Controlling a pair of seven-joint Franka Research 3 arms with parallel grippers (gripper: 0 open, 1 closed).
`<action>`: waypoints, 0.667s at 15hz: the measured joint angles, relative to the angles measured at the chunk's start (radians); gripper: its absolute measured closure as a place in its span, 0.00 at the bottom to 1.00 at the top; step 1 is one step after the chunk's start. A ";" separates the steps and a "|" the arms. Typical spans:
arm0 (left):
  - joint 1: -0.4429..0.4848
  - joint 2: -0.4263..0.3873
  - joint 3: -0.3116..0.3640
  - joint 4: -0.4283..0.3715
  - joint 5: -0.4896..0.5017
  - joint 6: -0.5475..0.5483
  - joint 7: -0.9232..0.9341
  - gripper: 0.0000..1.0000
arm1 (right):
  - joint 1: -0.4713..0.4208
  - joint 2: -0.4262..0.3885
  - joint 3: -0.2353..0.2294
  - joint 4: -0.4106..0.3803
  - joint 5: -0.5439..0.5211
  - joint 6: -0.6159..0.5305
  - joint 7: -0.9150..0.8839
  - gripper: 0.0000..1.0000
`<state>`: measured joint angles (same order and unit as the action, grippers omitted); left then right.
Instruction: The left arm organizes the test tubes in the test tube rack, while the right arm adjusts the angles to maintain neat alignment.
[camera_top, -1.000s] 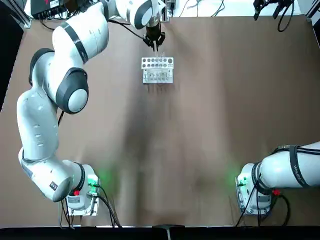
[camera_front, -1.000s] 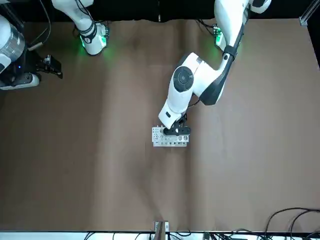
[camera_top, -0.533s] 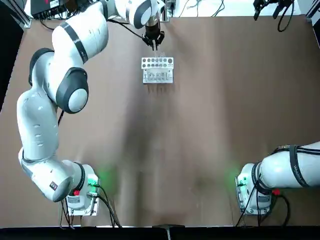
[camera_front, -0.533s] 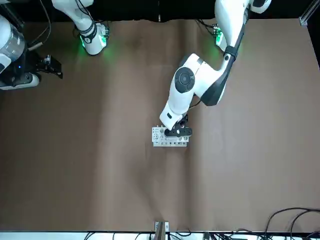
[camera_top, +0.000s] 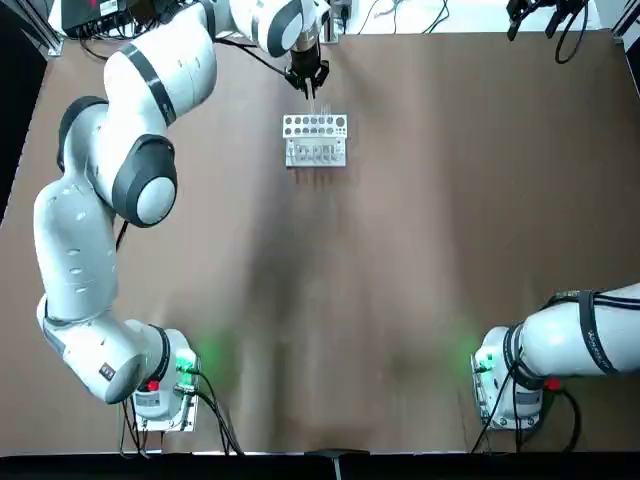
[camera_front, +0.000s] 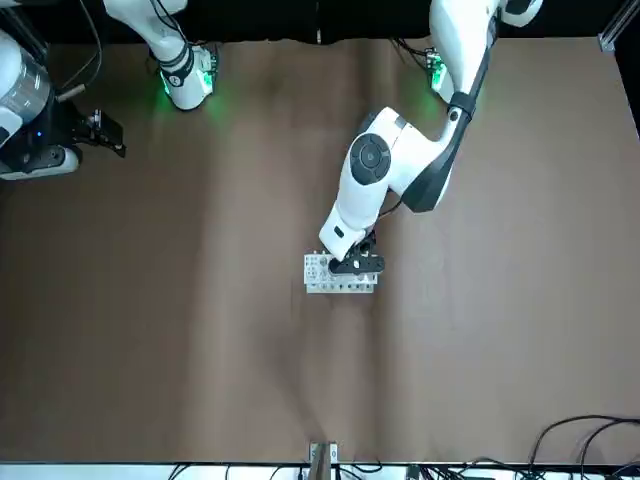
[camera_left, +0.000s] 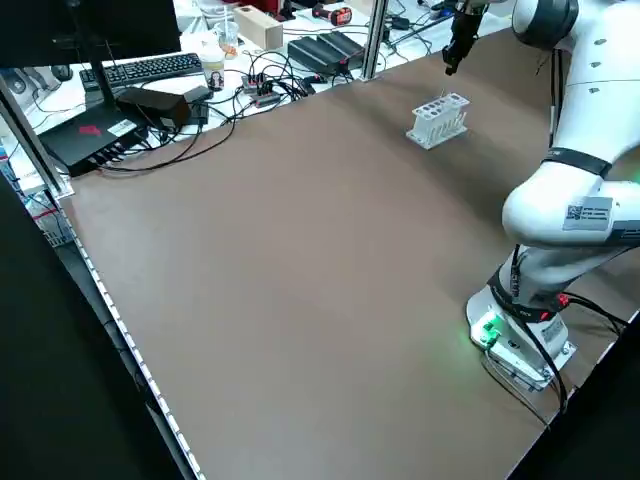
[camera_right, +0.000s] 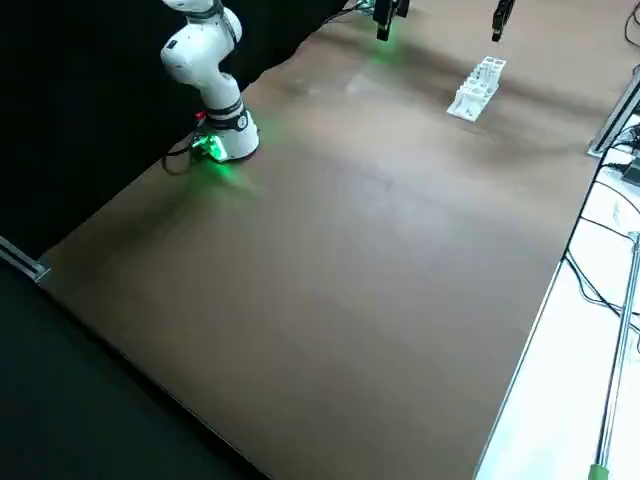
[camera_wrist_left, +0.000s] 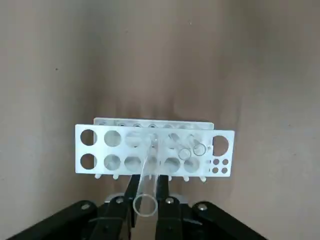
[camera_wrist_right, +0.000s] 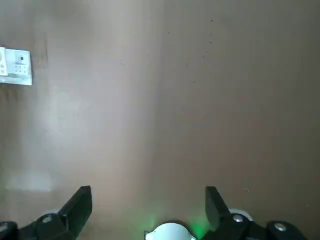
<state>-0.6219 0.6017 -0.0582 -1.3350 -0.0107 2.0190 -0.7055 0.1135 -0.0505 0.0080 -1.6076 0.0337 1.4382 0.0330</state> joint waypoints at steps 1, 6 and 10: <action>0.000 0.000 0.000 0.000 0.000 0.000 0.000 0.80 | 0.000 0.000 0.000 0.000 0.000 0.000 0.000 0.00; 0.000 0.004 0.003 0.000 0.000 0.007 0.000 0.80 | 0.000 0.000 0.000 0.000 0.000 0.000 0.000 0.00; 0.000 0.010 0.003 0.000 0.000 0.022 0.000 0.80 | 0.000 0.000 0.000 0.000 0.000 0.000 0.000 0.00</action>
<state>-0.6219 0.6115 -0.0553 -1.3351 -0.0107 2.0414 -0.7055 0.1135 -0.0505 0.0085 -1.6076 0.0337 1.4382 0.0330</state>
